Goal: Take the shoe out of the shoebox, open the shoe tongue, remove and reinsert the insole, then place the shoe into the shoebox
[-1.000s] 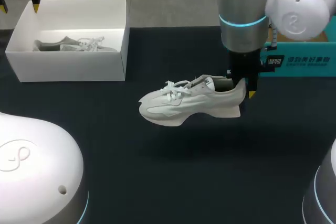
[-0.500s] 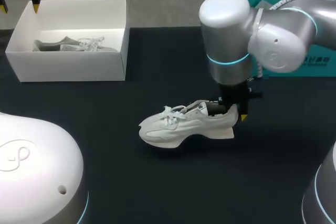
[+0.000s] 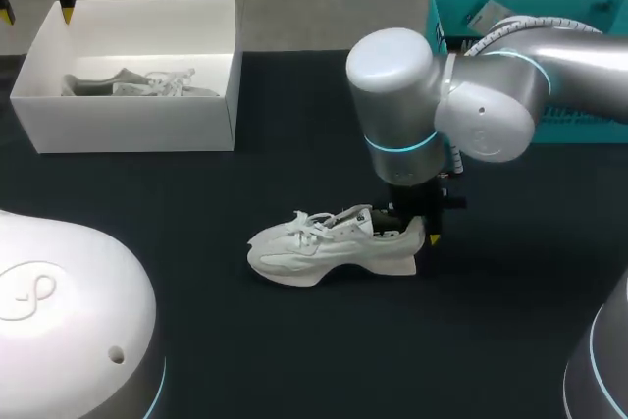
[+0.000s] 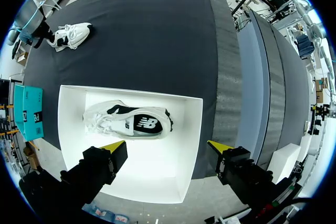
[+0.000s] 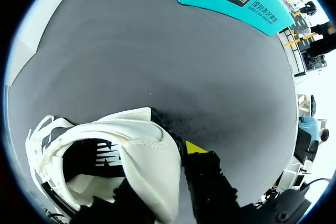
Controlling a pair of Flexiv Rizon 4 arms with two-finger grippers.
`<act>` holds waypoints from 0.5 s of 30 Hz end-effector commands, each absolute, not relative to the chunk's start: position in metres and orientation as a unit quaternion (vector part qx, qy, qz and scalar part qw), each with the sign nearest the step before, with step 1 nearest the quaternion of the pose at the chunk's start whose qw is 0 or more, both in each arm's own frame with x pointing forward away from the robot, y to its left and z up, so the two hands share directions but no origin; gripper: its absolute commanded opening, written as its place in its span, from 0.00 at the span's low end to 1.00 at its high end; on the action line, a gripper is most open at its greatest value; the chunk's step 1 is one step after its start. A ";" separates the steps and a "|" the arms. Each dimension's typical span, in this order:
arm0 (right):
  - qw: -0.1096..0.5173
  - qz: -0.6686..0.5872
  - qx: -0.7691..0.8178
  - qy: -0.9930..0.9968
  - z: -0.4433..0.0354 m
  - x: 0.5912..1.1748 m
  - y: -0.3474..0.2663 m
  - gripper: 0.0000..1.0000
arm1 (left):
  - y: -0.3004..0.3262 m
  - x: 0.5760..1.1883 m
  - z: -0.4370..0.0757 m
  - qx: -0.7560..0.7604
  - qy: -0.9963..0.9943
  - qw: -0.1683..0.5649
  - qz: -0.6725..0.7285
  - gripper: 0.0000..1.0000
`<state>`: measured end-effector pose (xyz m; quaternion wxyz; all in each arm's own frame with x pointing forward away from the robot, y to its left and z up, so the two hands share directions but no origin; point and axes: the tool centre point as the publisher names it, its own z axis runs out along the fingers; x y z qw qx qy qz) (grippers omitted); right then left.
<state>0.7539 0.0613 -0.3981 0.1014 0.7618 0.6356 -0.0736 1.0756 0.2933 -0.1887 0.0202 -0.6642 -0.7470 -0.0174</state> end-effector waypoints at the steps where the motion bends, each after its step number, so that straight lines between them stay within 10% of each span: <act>1: 0.100 -0.070 0.763 0.635 -0.407 0.752 0.060 0.00 | 0.293 1.075 -0.188 -0.664 -0.747 0.020 -0.019 1.00; 2: 0.097 -0.069 0.764 0.634 -0.407 0.752 0.060 0.00 | 0.293 1.075 -0.188 -0.664 -0.747 0.020 -0.019 1.00; 3: 0.093 -0.069 0.763 0.635 -0.407 0.751 0.060 0.32 | 0.293 1.075 -0.188 -0.664 -0.747 0.020 -0.019 1.00; 4: 0.093 -0.068 0.764 0.635 -0.405 0.750 0.061 0.96 | 0.293 1.075 -0.188 -0.664 -0.747 0.020 -0.019 1.00; 15: 0.048 0.000 0.731 0.681 -0.345 0.744 0.062 1.00 | 0.293 1.075 -0.188 -0.664 -0.747 0.020 -0.019 1.00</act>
